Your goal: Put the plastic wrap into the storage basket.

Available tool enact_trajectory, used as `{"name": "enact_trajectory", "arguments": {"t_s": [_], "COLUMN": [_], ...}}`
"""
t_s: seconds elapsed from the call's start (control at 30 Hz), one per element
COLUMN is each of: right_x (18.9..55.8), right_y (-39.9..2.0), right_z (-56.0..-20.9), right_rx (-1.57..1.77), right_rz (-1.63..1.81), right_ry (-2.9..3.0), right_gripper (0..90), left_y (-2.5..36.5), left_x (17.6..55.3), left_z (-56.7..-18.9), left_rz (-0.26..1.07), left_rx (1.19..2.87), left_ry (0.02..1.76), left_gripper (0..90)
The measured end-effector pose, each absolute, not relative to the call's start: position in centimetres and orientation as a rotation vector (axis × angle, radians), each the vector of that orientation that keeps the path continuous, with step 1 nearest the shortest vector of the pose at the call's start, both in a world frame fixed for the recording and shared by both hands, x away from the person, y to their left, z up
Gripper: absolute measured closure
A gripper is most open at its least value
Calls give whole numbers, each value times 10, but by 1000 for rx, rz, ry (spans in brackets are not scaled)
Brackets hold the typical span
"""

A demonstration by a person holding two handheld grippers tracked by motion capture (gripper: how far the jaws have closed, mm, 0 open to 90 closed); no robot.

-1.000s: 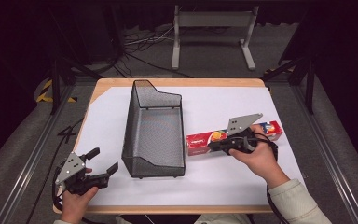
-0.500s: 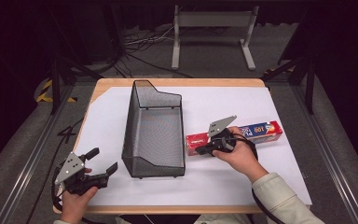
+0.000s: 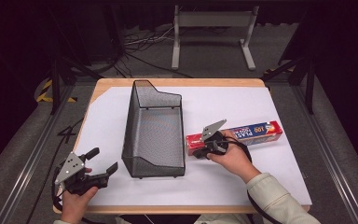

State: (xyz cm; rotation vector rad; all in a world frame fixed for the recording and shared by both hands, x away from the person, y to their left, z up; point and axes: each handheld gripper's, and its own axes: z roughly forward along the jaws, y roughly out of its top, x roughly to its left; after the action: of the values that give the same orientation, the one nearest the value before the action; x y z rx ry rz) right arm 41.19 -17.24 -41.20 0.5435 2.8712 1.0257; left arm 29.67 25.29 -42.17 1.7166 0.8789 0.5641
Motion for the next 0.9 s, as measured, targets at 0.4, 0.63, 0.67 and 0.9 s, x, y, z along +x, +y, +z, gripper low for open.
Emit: {"name": "enact_trajectory", "arguments": {"t_s": [0.4, 0.63, 0.67, 0.9], "right_x": [421, 436, 439, 455], "right_y": [-167, -169, -169, -167], "right_z": [-416, -416, -415, -412], "right_rx": [626, 728, 746, 790], "right_rz": [947, 917, 906, 870], "right_ry": [2825, 2761, 2750, 2709], "right_gripper": [900, 900, 900, 900], "left_y": [253, 254, 254, 255], "left_x": [297, 297, 297, 296], "left_z": [-422, -422, -422, -422], "left_rz": [561, 559, 560, 558], "left_rx": [1713, 1710, 1711, 1712], "left_ry": [881, 884, 885, 887], "left_gripper": [133, 133, 133, 133]}}
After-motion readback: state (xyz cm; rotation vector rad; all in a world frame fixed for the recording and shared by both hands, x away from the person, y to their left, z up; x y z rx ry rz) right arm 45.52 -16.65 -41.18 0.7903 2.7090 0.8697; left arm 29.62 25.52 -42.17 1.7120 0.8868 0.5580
